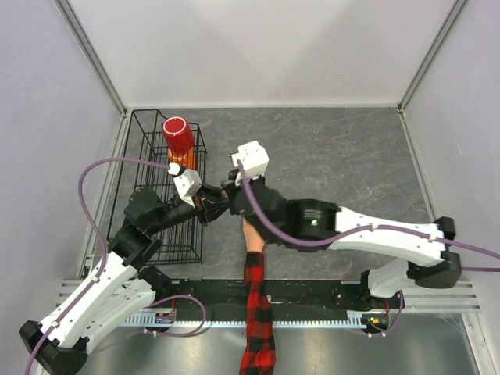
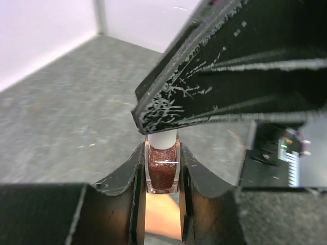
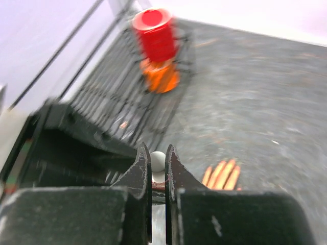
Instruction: Paint the nails
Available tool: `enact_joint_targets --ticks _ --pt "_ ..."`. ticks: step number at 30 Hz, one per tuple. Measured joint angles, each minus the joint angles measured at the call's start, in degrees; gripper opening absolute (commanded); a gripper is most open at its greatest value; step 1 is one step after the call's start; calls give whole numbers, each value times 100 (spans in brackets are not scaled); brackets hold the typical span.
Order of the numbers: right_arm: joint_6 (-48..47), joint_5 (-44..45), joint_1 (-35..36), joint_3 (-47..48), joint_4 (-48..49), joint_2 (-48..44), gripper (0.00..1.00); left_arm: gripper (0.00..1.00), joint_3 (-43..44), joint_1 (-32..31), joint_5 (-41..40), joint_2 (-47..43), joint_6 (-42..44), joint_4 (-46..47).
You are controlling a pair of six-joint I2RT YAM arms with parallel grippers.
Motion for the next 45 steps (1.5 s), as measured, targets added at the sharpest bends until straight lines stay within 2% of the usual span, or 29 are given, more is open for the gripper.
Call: enact_joint_targets --ticks 2,4,6,7,8,11,13,16,22,27,32,41,44,45 --pt "332 1003 240 378 -227 439 0 2 -39 0 -227 -72 87 -50" --pt "564 1467 317 476 -378 638 0 2 -96 -2 -319 -48 151 -90" --pt "723 1672 339 479 -525 715 11 2 -136 -9 -304 20 170 -105" --pt "765 1683 334 479 -597 717 18 2 -138 -26 -284 57 170 -98" --pt "793 1648 310 479 -651 693 33 2 -138 -35 -251 81 170 -66" --pt "745 1193 223 457 -785 542 57 2 -133 -28 -155 138 170 111" --pt "588 817 201 339 -879 337 66 2 -109 17 -92 216 168 271" --pt "282 210 59 96 -1016 -179 68 2 -92 37 92 352 164 437" --pt "-400 -1161 -472 -498 -1084 -1499 68 2 66 37 1099 710 44 828" --pt "-927 -3342 -1399 -944 -918 -2155 64 2 138 37 2476 1185 -551 1585" --pt "-1220 -5108 -1644 -1043 -754 -2041 56 2 140 37 3541 1556 -1375 2430" --pt "-1373 -6234 -1873 -1054 -400 -1698 47 2 140 37 4118 1617 -1939 3075" --pt "-1399 -6391 -1915 -1051 -354 -1580 33 2 140 37 4203 1650 -2002 3119" --pt "-1408 -6430 -1919 -1049 -343 -1554 18 2 140 37 4212 1659 -2015 3121"
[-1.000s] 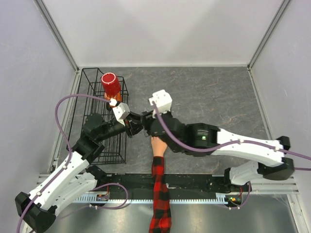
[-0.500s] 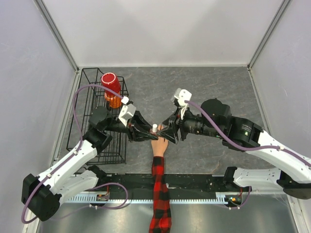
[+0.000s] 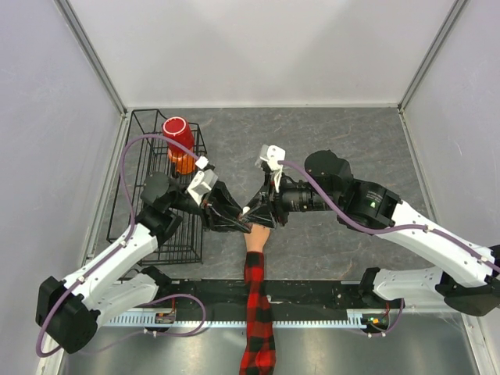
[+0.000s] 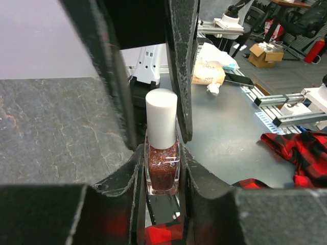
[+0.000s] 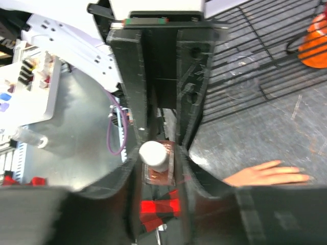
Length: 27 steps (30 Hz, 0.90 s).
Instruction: Paint the nails
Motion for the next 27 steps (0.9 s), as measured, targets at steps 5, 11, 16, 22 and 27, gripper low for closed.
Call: enact_joint_targets --ticks 5,11,16,22,27 --pt "-162 -76 -22 11 31 68 0 2 24 4 -160 -35 -9 -341" --pt "83 881 39 -28 229 111 0 2 101 -35 -1825 -656 988 -1825" --pt "881 4878 1545 275 258 664 0 2 15 -122 -3338 -1235 1617 -2623" --pt "2017 7838 2277 1523 -619 2142 13 2 -155 -109 -4323 -1528 1998 -3025" --pt "1952 7761 2181 1523 -776 2138 54 2 -160 -120 -4183 -1329 2033 -2879"
